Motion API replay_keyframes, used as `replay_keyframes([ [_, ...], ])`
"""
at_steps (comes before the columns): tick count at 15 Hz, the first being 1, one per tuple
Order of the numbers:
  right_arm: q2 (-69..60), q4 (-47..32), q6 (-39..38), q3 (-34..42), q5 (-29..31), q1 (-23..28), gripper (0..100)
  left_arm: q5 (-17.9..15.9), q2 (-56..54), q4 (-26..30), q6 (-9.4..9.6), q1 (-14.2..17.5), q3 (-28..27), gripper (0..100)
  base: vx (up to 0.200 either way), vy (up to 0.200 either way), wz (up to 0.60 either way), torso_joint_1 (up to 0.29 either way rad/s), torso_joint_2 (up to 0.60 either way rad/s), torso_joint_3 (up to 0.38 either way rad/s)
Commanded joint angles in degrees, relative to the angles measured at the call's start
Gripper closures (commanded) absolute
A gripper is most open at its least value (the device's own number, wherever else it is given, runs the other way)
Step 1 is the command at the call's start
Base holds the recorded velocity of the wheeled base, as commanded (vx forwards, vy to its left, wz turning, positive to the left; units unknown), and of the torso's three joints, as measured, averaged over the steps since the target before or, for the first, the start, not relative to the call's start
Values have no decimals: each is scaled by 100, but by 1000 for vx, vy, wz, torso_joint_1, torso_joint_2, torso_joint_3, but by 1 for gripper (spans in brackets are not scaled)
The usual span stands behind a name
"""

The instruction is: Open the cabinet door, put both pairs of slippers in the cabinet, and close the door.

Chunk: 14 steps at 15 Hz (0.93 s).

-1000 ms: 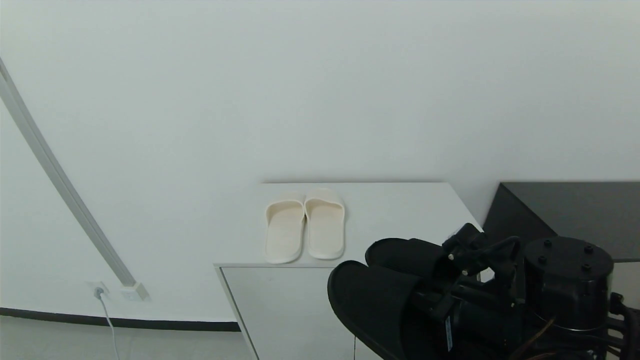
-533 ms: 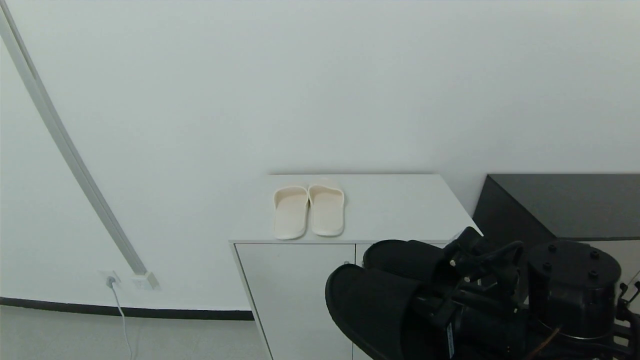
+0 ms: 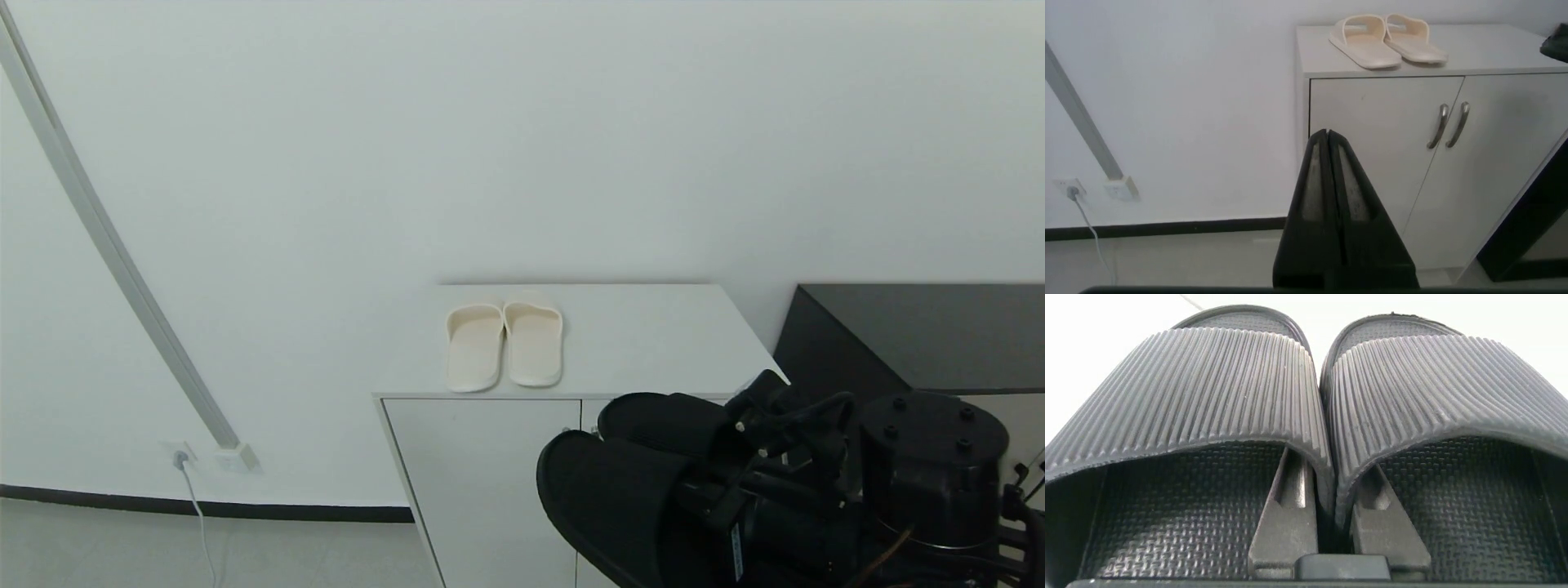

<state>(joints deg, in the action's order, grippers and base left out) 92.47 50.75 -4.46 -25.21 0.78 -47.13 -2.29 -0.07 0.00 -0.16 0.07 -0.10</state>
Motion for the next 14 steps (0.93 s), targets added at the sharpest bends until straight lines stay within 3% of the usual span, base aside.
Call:
replay_keyframes([
  [1,17,5,-2,16,1,2,100,1,7,0,-2,1,1,100,0,0,0,0,0,0],
  [4,17,5,-2,51,-8,2,100,1,7,0,-2,1,1,100,0,0,0,-32,79,45],
  [9,17,-4,7,60,-8,-7,100,-17,7,9,16,1,1,100,0,0,0,-165,386,220],
  [10,17,-4,7,69,-8,-7,100,-17,7,9,16,1,1,0,0,0,0,-212,515,290],
  [14,26,-4,7,86,1,-16,100,-8,7,0,16,1,1,0,0,0,0,-229,554,316],
])
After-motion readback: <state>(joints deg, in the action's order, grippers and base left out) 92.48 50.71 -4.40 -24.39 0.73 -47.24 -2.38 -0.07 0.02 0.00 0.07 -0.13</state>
